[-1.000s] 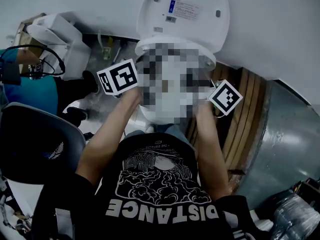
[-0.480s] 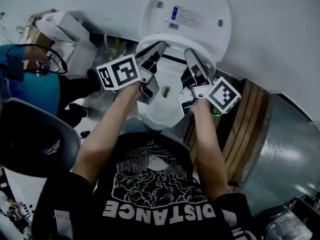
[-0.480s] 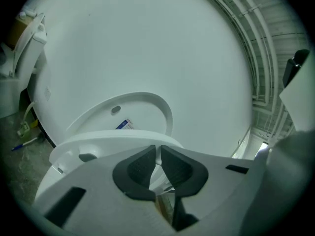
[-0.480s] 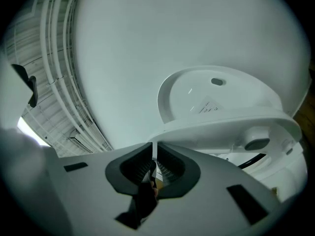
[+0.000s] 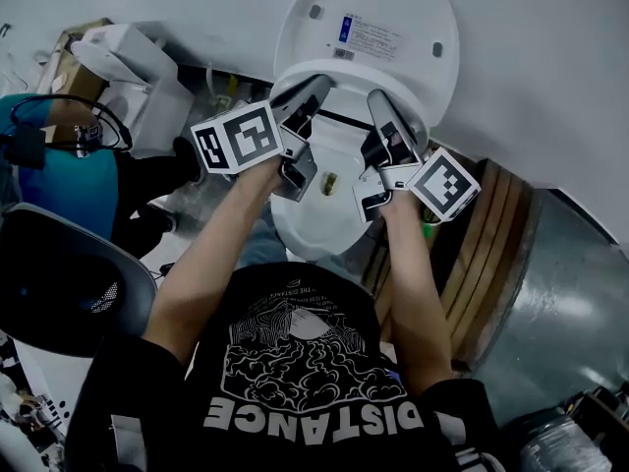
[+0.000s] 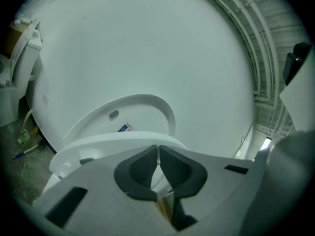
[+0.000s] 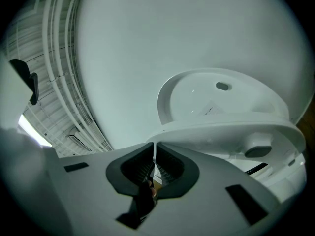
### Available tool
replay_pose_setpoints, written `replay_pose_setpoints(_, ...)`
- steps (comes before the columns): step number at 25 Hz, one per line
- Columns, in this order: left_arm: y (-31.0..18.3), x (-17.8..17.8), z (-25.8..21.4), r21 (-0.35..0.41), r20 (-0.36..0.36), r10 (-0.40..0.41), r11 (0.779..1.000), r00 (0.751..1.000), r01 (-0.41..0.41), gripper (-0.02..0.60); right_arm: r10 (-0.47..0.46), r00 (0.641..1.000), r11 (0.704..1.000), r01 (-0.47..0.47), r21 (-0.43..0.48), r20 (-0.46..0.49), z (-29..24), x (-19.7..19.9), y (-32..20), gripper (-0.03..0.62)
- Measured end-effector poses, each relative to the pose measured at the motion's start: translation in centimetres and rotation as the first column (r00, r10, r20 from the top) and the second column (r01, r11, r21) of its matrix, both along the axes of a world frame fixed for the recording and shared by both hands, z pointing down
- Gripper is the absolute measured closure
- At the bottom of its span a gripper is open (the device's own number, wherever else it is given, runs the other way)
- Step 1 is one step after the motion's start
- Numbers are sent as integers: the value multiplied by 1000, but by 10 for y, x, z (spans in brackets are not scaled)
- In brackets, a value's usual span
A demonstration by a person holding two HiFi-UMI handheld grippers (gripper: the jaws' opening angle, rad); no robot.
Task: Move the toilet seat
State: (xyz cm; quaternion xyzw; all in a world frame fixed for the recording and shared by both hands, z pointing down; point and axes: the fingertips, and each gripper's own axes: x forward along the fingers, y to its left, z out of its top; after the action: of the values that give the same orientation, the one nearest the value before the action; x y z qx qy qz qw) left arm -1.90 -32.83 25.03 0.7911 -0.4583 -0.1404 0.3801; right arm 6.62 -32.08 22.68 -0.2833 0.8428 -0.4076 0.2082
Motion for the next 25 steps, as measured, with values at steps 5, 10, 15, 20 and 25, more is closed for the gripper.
replay_pose_setpoints(5,-12,1,-3,21,10,17,1000,1000,-18,557,17,1000,1000,-17,24,-2,-5,0,-12,563)
replay_pose_setpoints(10,-58,3,3,-6,31,44,999,999,-44,563,52,999,999,-52,-10,-6,2,3,-59,565)
replay_pose_setpoints(15,-78,3,3,-3,35,53,999,998,-53,566,89,996,995,-90,-33,-15,7,4,-78,565)
replay_pose_setpoints(20,-97,6,1,9,58,64,998,996,-65,566,99,995,995,-99,7,-30,1,5,-99,566)
replay_pose_setpoints(25,-139,5,14,-17,87,79,997,993,-78,568,115,993,993,-115,-18,-23,15,4,-142,566)
